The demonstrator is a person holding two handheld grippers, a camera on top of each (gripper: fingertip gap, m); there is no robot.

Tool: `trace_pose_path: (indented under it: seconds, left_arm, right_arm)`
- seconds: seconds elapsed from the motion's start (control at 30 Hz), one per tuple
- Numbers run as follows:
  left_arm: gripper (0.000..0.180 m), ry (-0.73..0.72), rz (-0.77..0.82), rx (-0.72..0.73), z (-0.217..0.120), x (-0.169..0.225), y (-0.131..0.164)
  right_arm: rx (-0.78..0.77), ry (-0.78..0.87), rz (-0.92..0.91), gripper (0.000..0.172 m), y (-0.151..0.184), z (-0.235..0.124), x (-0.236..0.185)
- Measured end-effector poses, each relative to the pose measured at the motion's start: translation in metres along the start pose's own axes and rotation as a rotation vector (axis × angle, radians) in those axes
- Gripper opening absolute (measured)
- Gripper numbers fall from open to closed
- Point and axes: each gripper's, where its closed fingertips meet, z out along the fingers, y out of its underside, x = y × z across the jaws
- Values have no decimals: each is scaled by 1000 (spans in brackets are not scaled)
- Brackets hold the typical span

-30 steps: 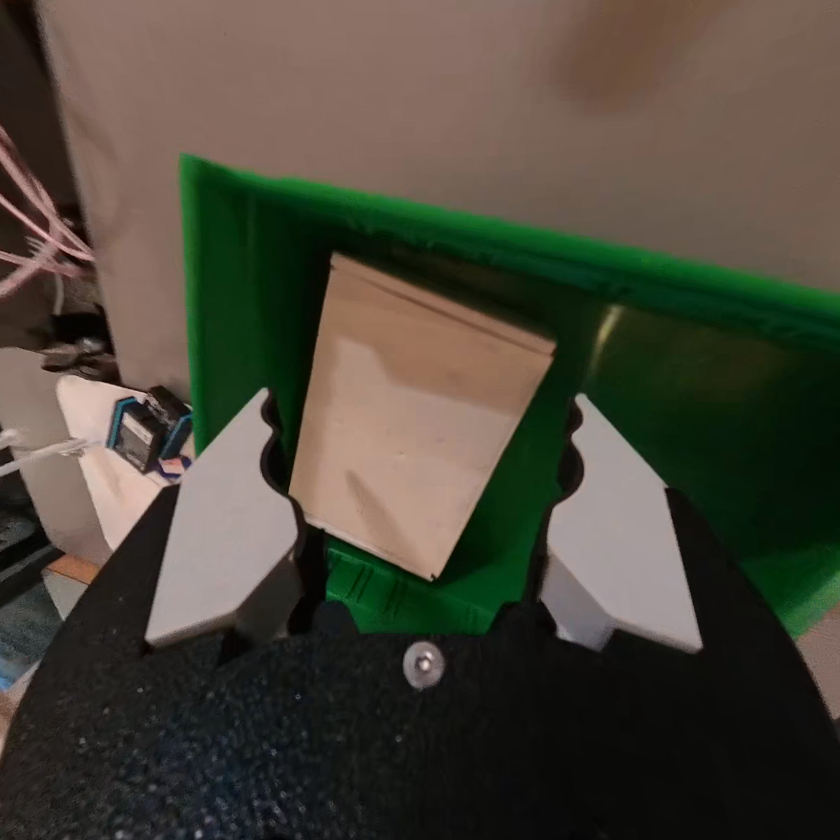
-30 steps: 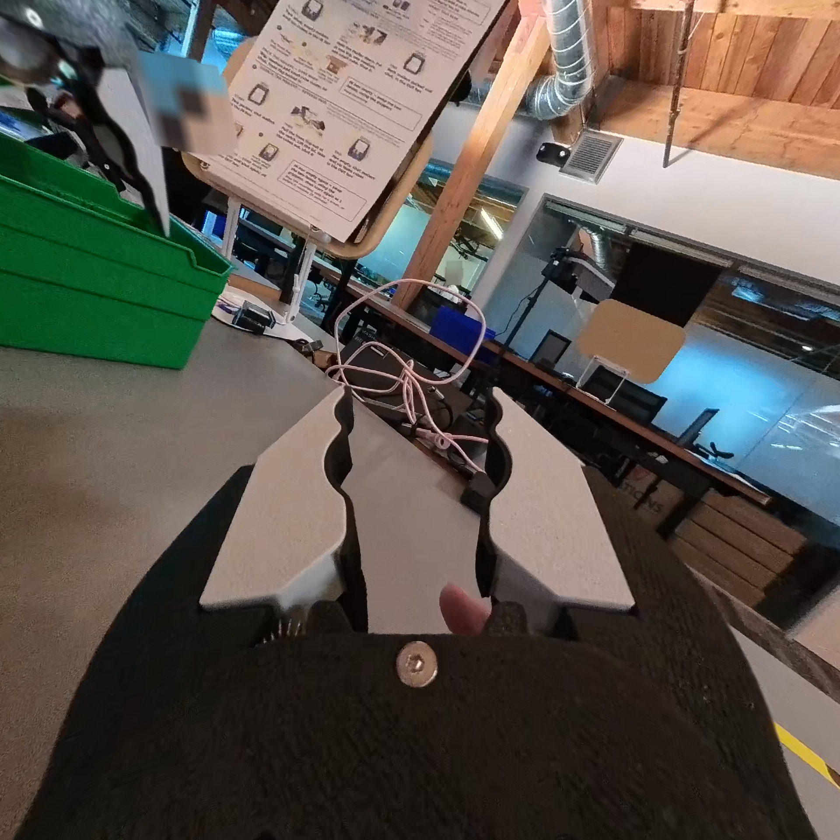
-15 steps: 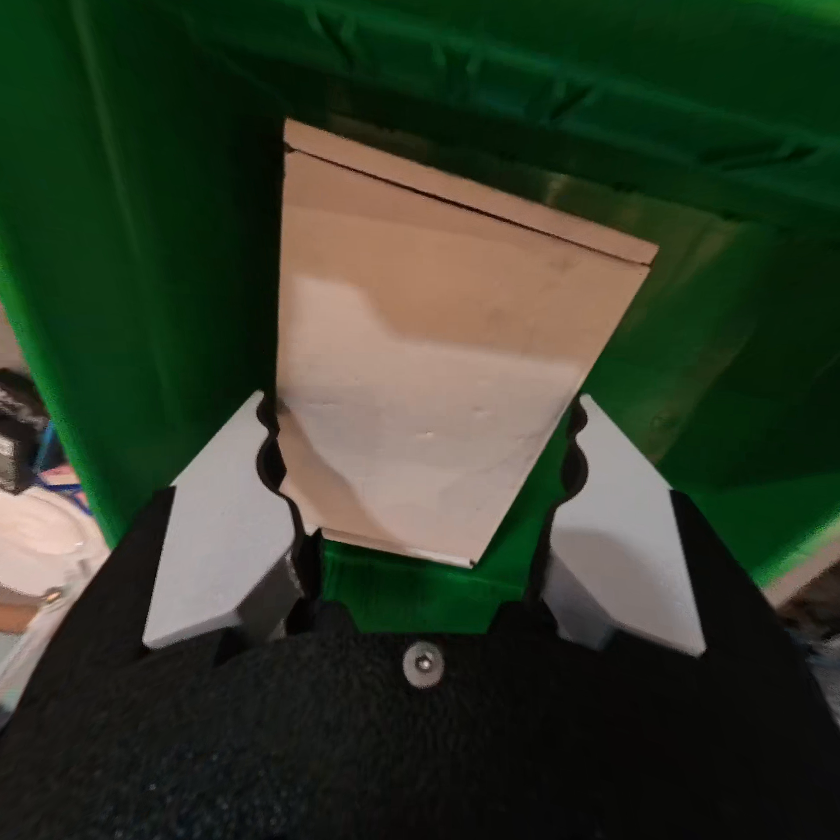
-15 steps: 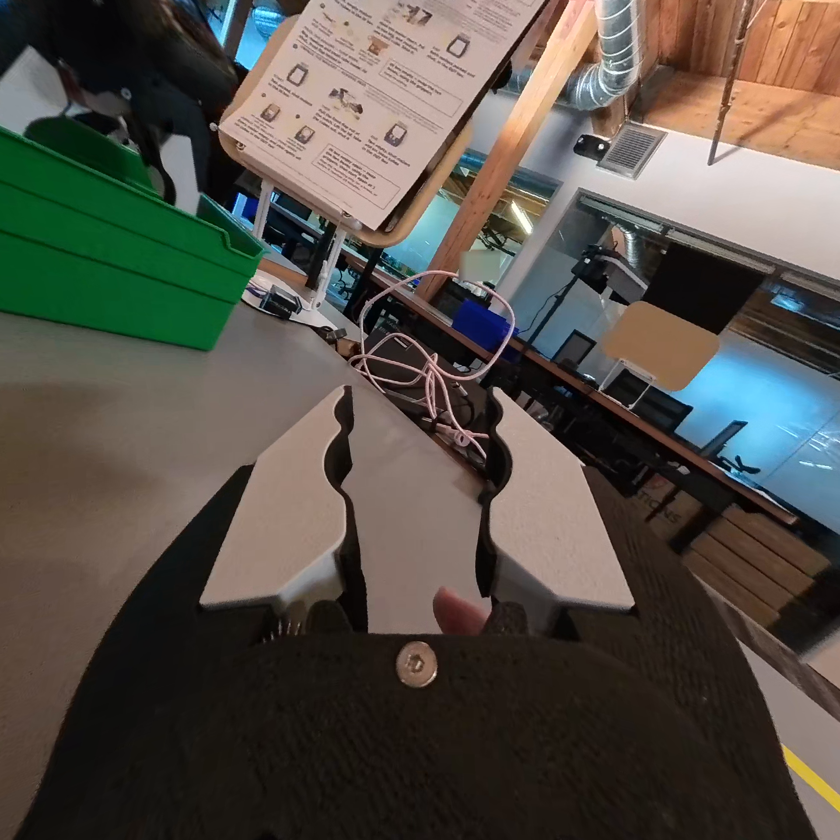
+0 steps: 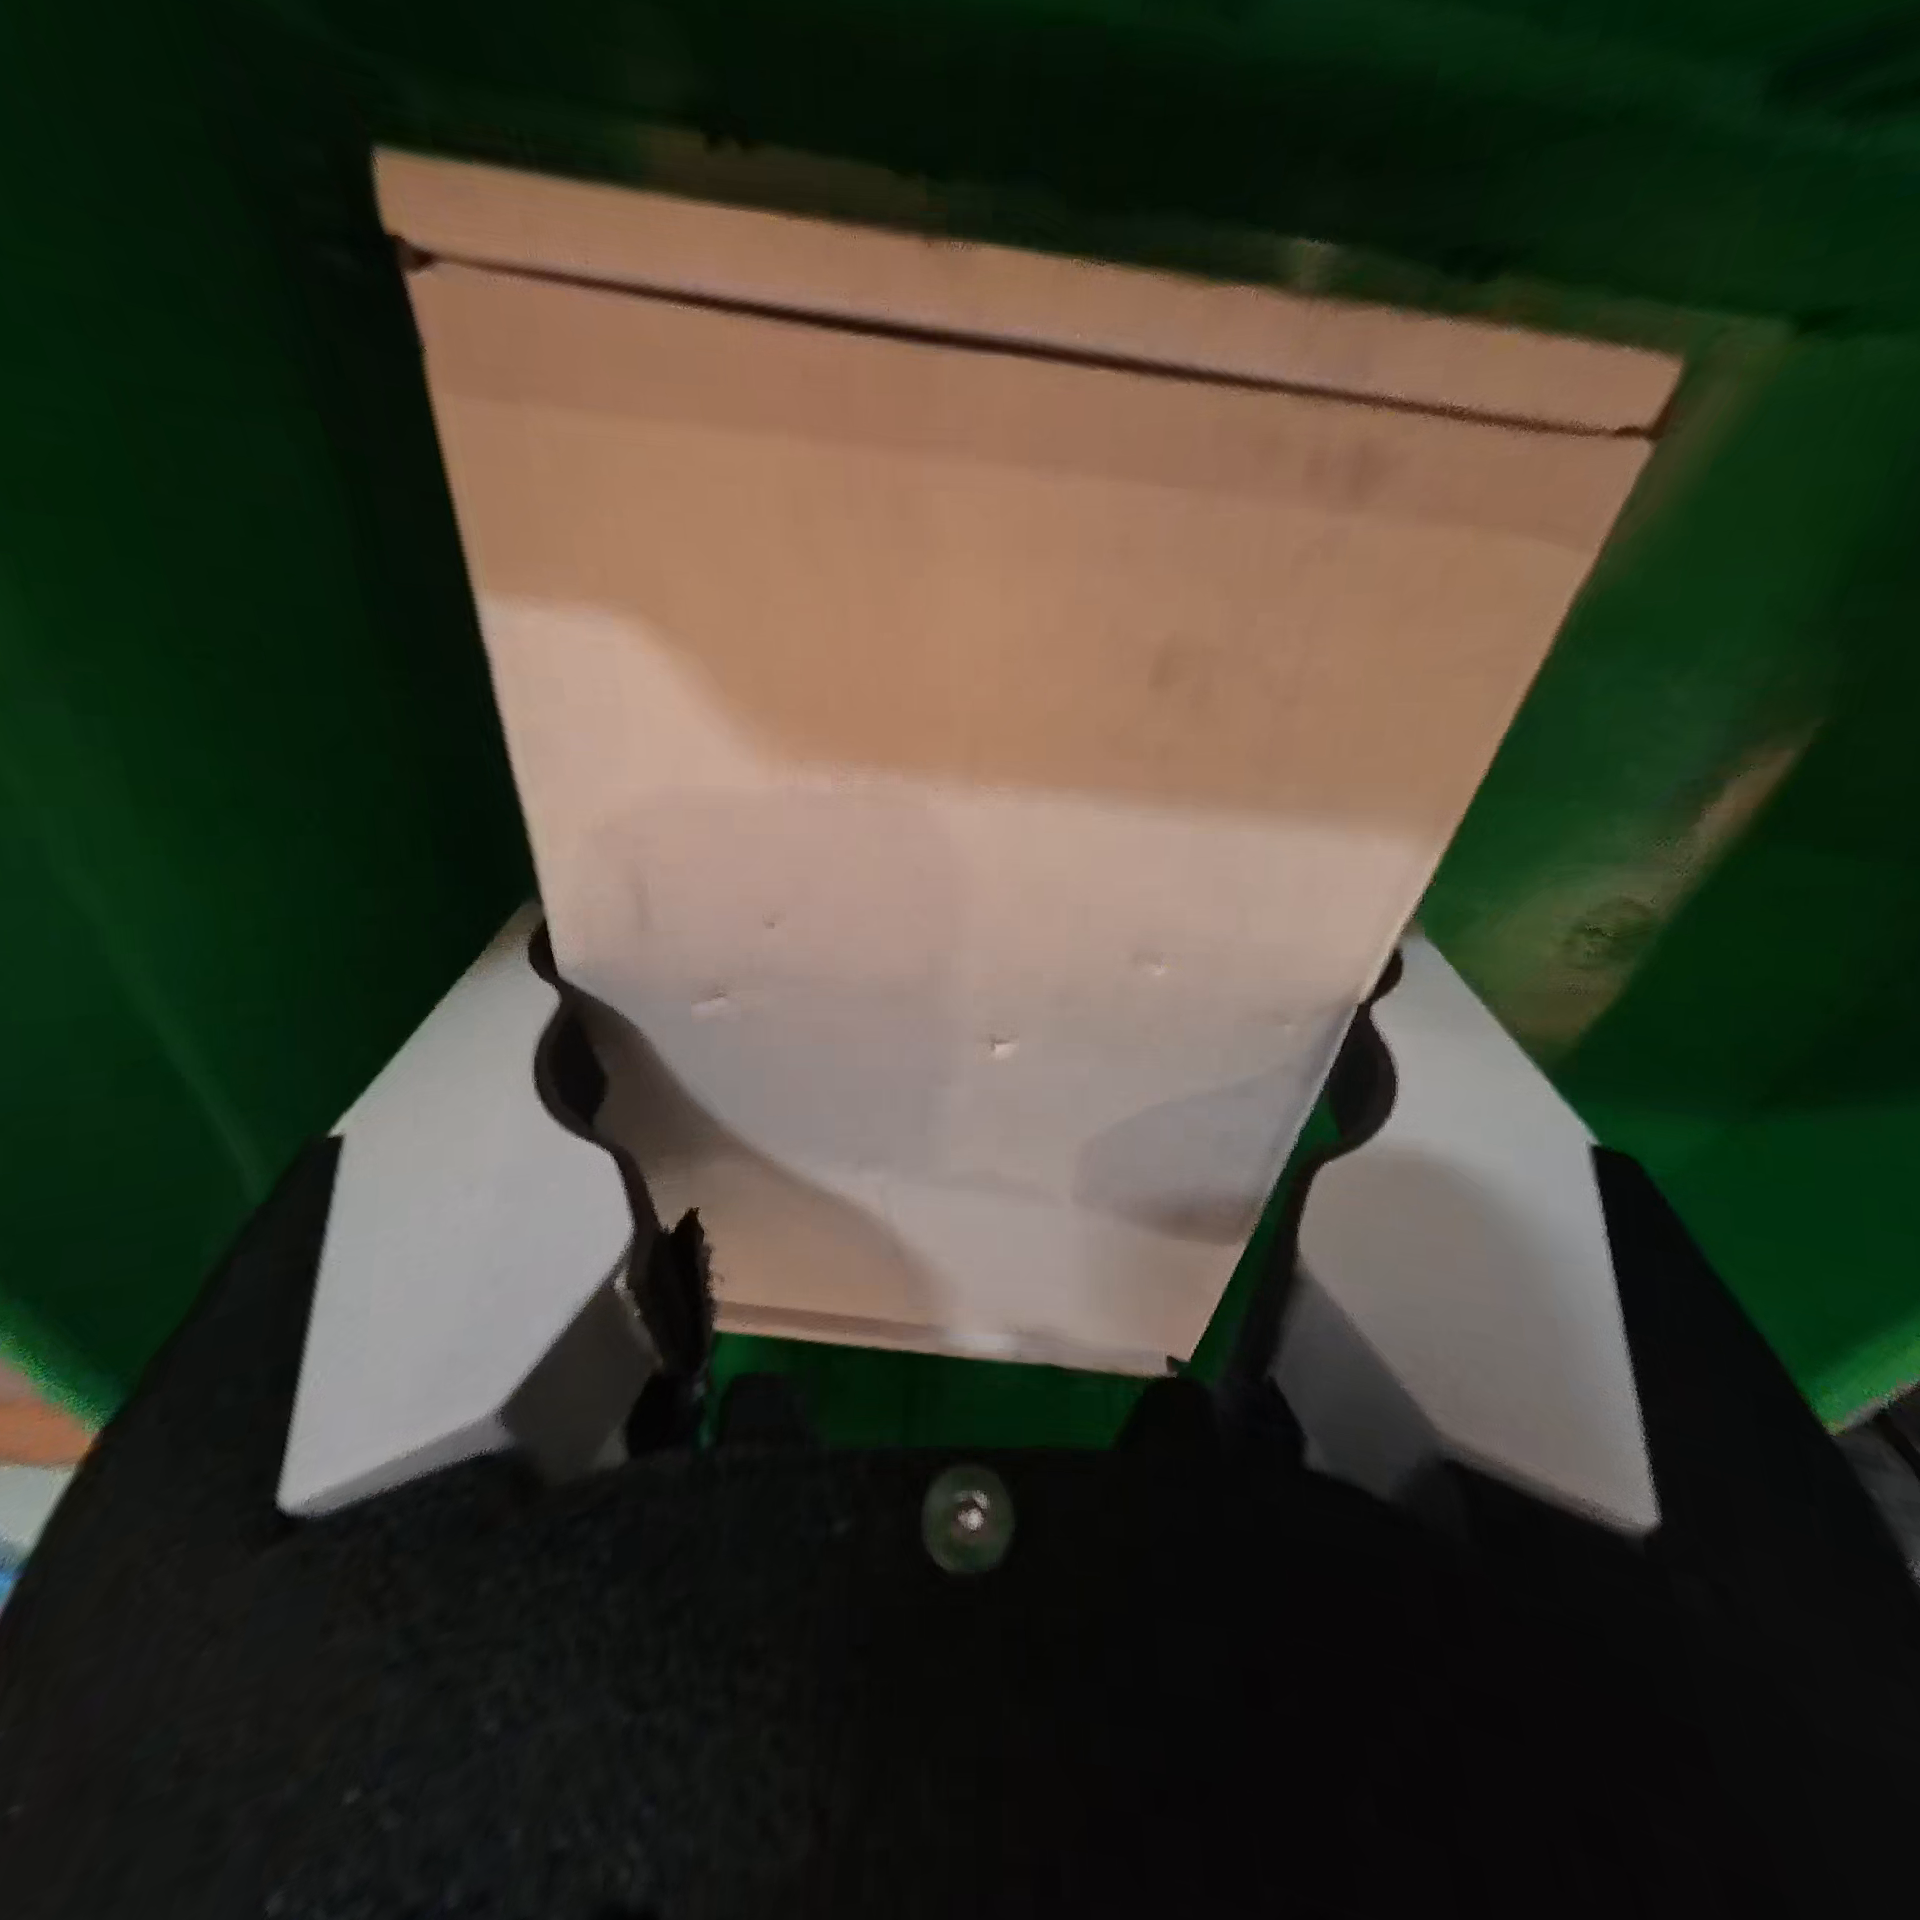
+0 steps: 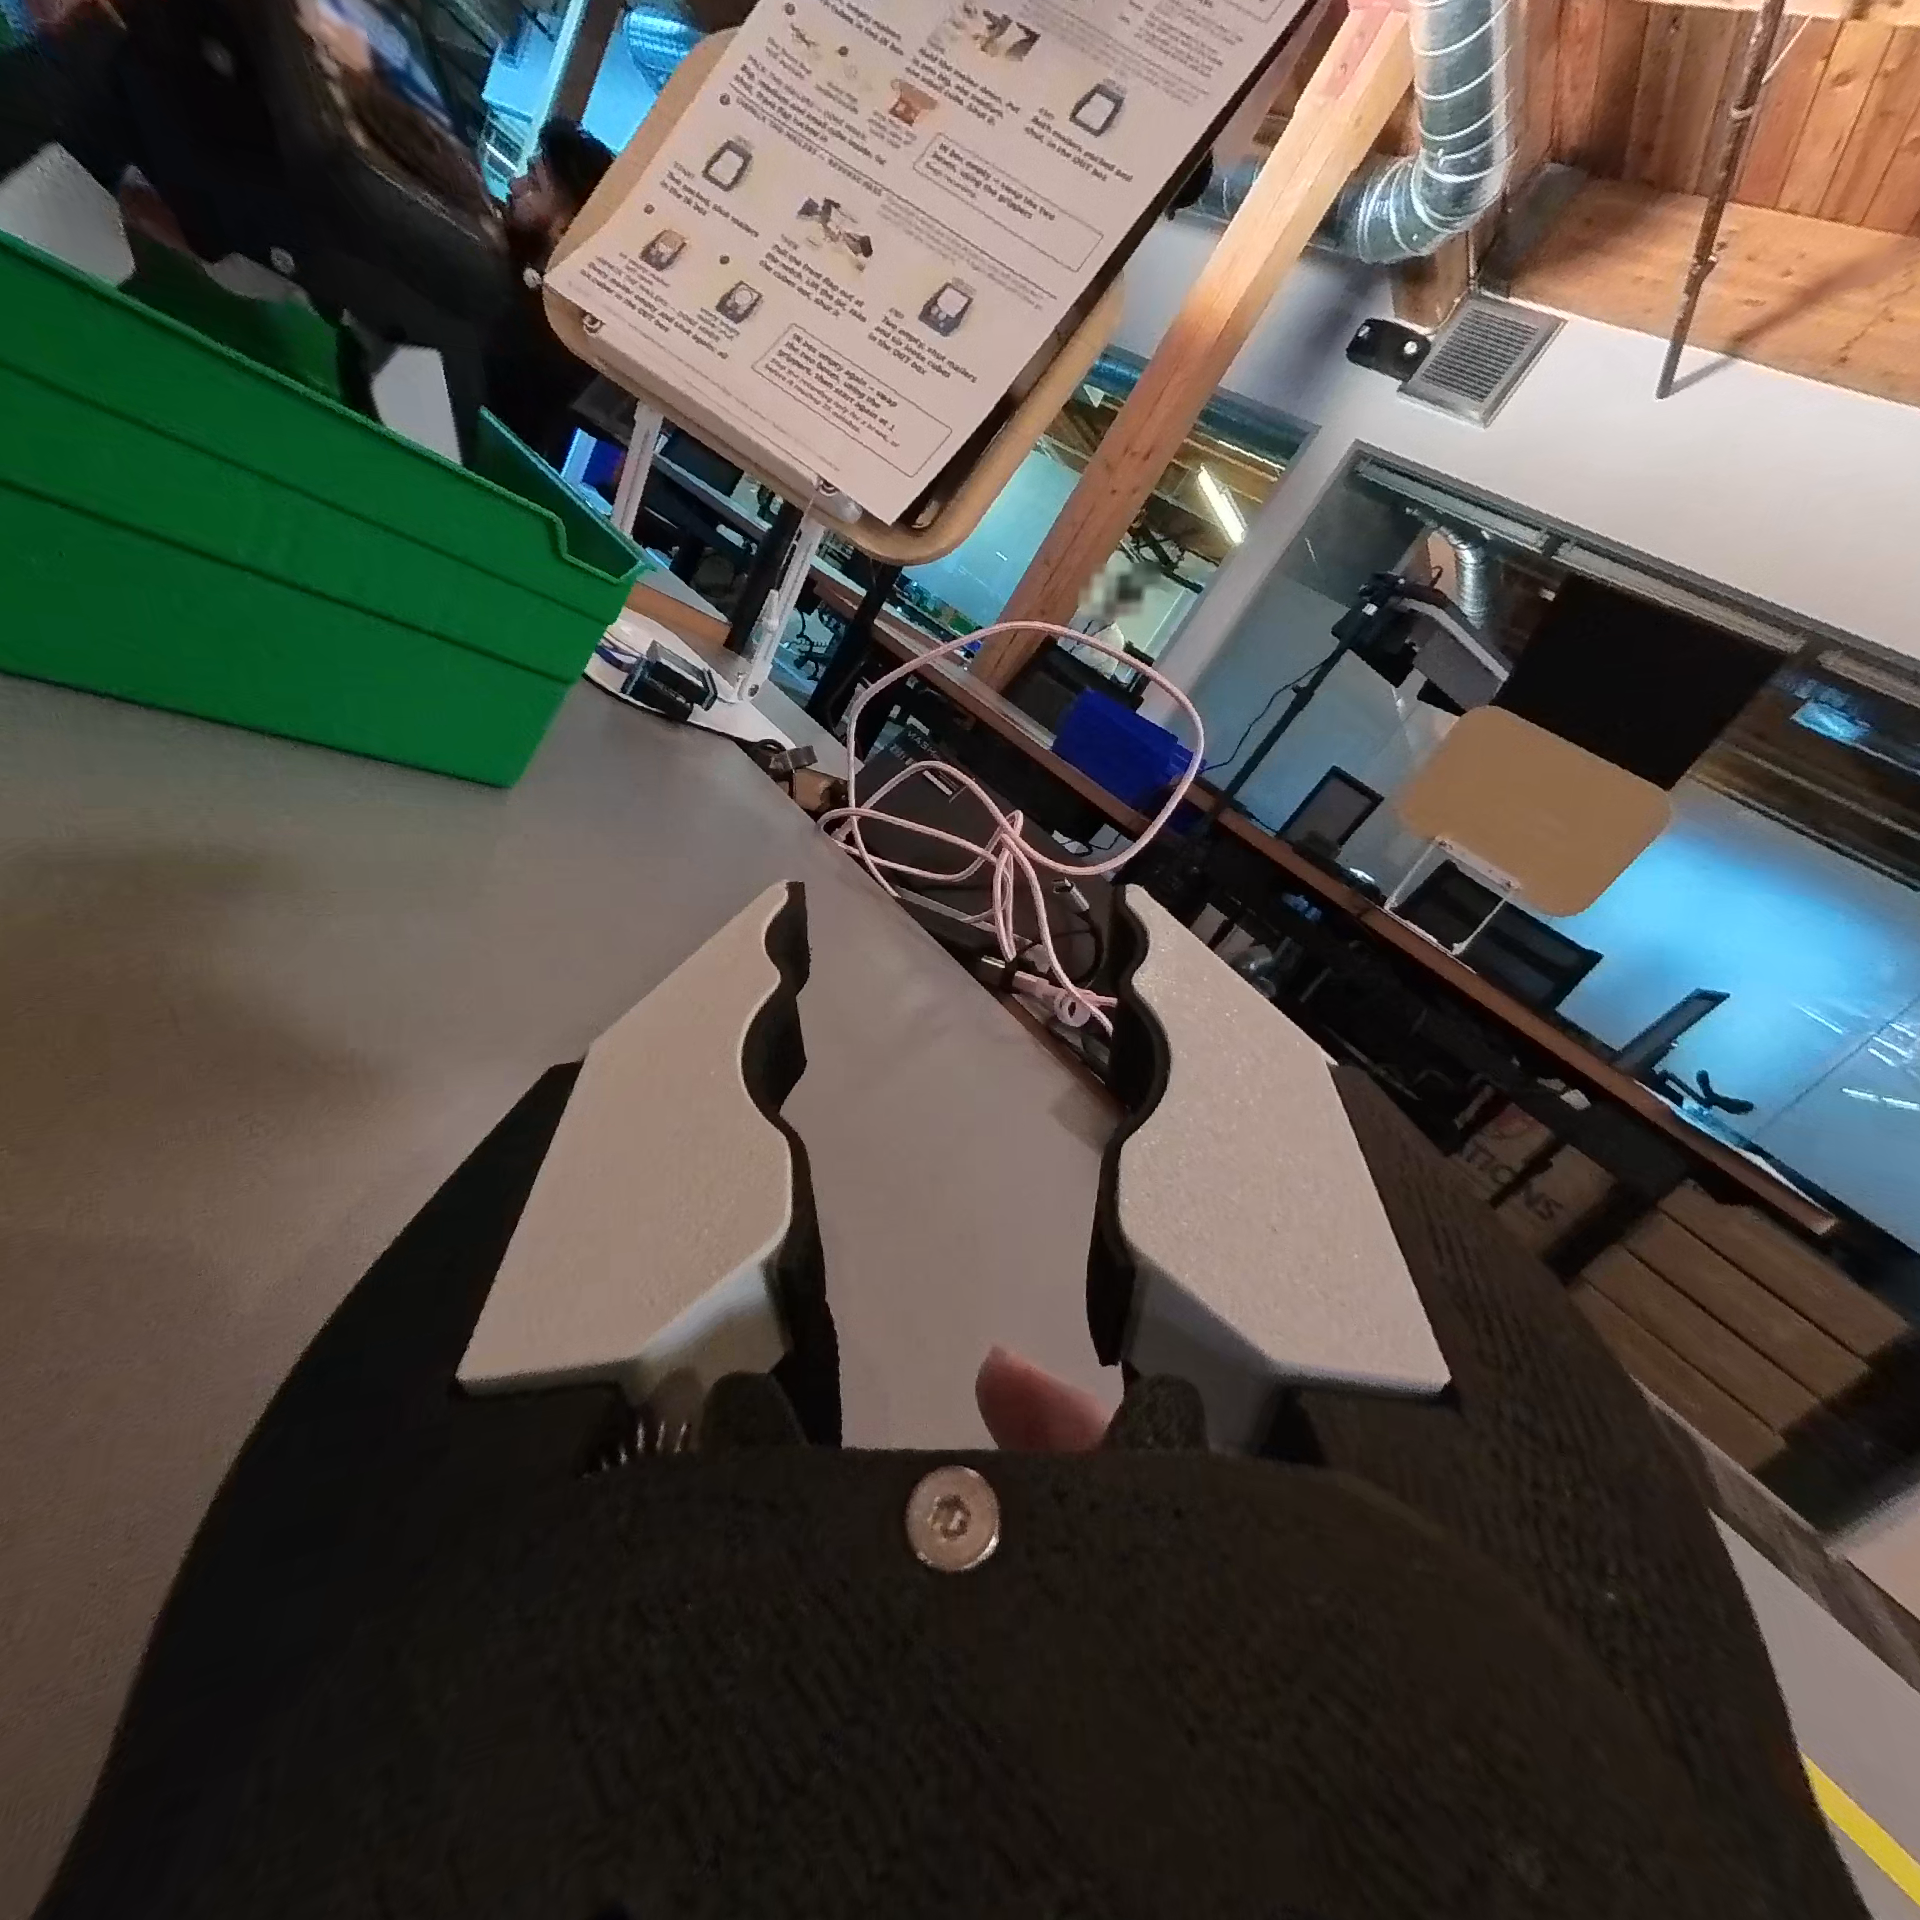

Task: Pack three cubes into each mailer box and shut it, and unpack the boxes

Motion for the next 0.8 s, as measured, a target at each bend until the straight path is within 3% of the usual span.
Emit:
trace_pose_path:
  seconds: [0.07, 0.23, 0.4, 0.5, 0.6, 0.7, 0.8]
  left_arm:
    - [135, -66, 6, 30, -10, -4, -1]
    - [135, -191, -56, 81, -55, -4, 0]
    - [133, -389, -50, 121, -125, -8, -20]
    - [133, -476, -46, 268, -170, -10, -67]
    - [133, -500, -8, 415, -191, -8, -122]
    - [134, -433, 38, 529, -184, 1, -186]
    - [133, -282, 61, 573, -155, 18, -247]
  right_arm:
    - [1, -1, 2, 56, 0, 0, 0]
    - [3, -4, 3, 56, -1, 0, -1]
    - [14, 20, -6, 55, -3, -2, 3]
    - [13, 41, -8, 55, -5, -4, 7]
    - [10, 70, -37, 55, -5, -7, 12]
    - [3, 150, -64, 55, -5, -18, 27]
    - [8, 255, -62, 54, -8, -38, 52]
